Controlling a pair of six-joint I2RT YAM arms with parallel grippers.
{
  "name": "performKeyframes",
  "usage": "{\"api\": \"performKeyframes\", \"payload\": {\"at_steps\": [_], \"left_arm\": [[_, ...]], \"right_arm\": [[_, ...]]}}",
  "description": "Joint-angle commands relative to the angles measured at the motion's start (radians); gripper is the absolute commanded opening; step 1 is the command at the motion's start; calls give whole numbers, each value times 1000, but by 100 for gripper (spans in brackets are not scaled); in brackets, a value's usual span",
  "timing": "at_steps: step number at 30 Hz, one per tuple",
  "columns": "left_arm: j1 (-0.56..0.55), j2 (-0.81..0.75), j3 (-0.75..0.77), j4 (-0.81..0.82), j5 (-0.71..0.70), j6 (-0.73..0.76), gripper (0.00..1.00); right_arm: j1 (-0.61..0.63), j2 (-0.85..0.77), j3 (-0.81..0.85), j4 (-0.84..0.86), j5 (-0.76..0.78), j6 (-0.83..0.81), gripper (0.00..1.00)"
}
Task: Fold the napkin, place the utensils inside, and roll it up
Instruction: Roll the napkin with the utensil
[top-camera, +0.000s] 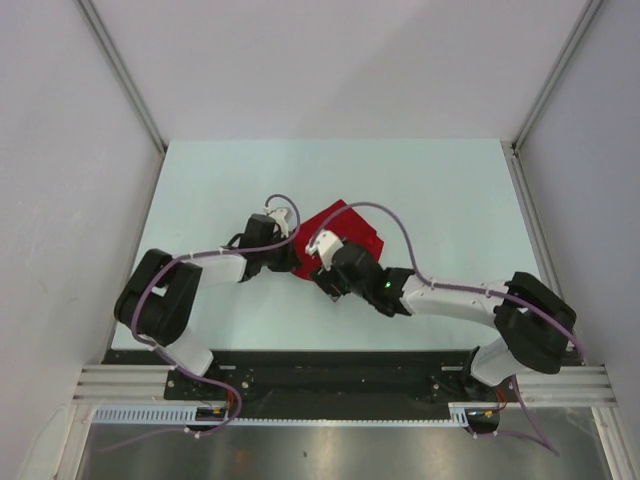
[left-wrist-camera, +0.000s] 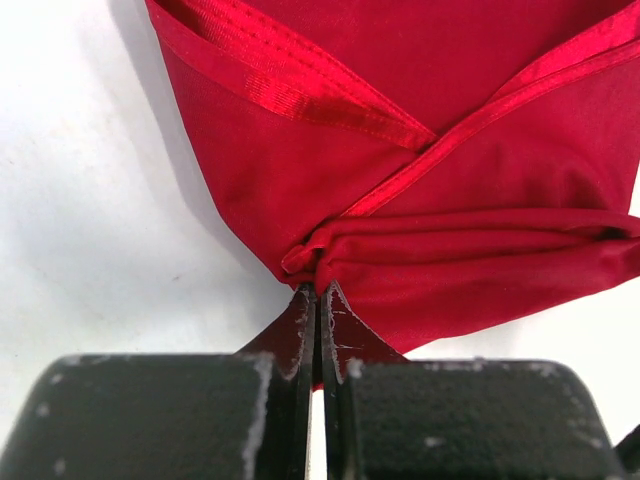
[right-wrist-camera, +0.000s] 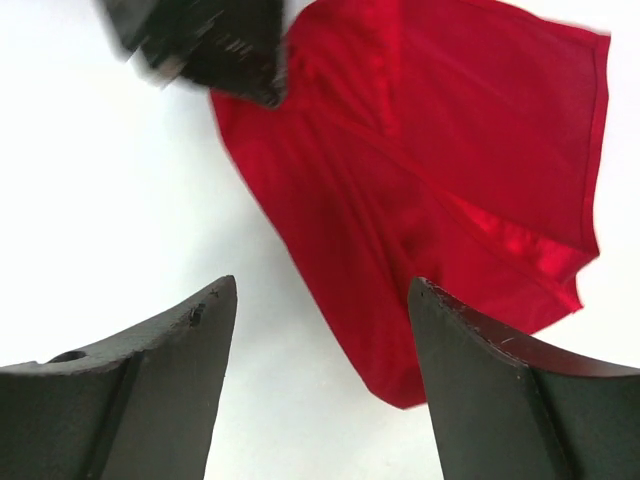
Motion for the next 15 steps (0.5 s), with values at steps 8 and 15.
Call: {"api": "performKeyframes", "payload": {"at_steps": [8,15], "left_arm": [[23,72,95,-188,51,-16,0],[29,83,115,-203,63,-10,0]], "right_arm": [[158,215,-44,228,296,-282,59],[158,292,-52,266,316,-314,48]]}}
